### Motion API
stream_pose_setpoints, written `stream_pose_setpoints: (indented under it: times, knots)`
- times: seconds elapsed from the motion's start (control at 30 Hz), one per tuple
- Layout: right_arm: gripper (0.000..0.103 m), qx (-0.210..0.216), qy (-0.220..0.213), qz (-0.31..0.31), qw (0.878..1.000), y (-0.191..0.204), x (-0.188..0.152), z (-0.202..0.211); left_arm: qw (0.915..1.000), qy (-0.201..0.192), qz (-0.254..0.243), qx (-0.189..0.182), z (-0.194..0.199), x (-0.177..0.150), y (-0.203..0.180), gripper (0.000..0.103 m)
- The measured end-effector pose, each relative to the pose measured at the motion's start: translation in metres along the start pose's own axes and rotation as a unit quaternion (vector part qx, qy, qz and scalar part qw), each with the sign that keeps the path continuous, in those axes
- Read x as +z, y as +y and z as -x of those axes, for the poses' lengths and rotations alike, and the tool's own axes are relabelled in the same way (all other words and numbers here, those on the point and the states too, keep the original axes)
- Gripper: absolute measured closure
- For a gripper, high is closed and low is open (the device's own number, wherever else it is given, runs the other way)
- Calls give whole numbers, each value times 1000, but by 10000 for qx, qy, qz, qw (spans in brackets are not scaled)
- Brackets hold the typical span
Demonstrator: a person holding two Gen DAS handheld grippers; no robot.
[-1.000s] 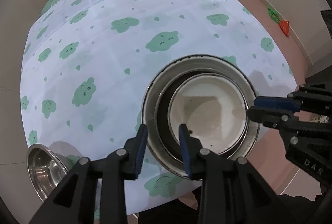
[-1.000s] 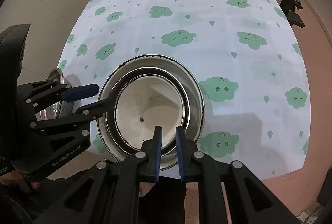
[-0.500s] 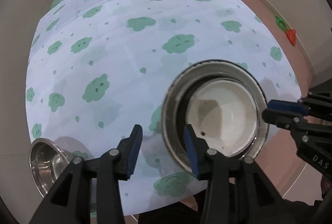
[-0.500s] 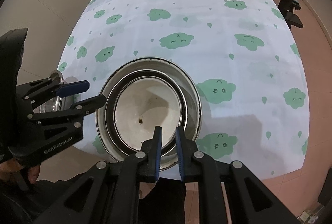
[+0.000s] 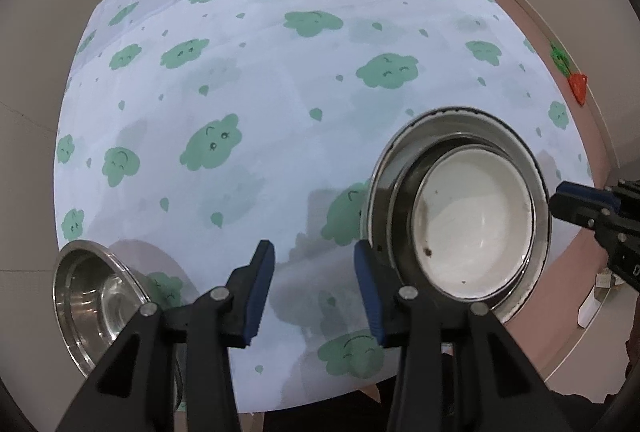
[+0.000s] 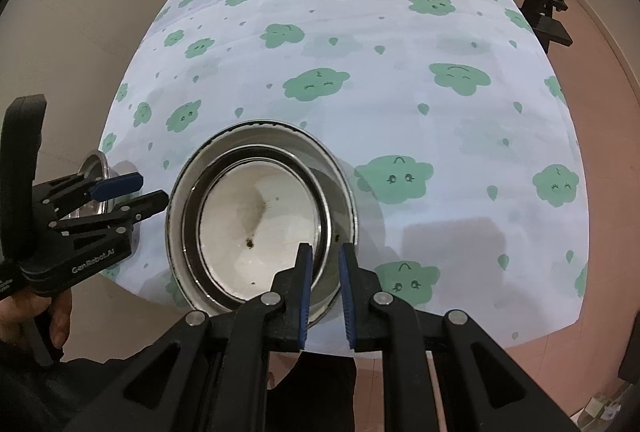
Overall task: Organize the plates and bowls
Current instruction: 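Close the left tool on the outer steel bowl rim while the right tool holds the stack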
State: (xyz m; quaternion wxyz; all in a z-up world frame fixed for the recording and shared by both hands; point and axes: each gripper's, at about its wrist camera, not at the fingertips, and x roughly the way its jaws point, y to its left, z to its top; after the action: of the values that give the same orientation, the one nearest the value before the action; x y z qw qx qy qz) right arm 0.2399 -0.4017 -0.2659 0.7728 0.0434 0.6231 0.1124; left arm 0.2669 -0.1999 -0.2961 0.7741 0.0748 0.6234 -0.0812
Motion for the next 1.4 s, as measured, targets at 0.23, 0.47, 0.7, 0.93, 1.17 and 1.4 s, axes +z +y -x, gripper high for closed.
stream_pose_setpoints:
  times: [0.23, 0.47, 0.7, 0.93, 1.17, 1.4]
  knots:
    - [88, -83, 7, -144, 9999, -11, 1, -5, 10000, 39, 51, -2, -5, 3, 1, 62]
    - [88, -98, 70, -240, 9996, -18, 3, -12, 10000, -9, 89, -12, -6, 6, 2, 62]
    - [88, -102, 133, -249, 9996, -21, 5, -16, 9998, -8, -52, -175, -3, 10, -8, 62]
    - [87, -61, 183, -230, 9995, -21, 5, -20, 9999, 55, -22, -116, -8, 12, -9, 62]
    - [87, -32, 215, -191, 9996, -18, 6, -24, 9997, 190, -133, -45, -17, 10, -13, 62]
    - [87, -53, 260, -139, 9996, -15, 5, -28, 9989, 401, -1, -261, -26, 7, -11, 70]
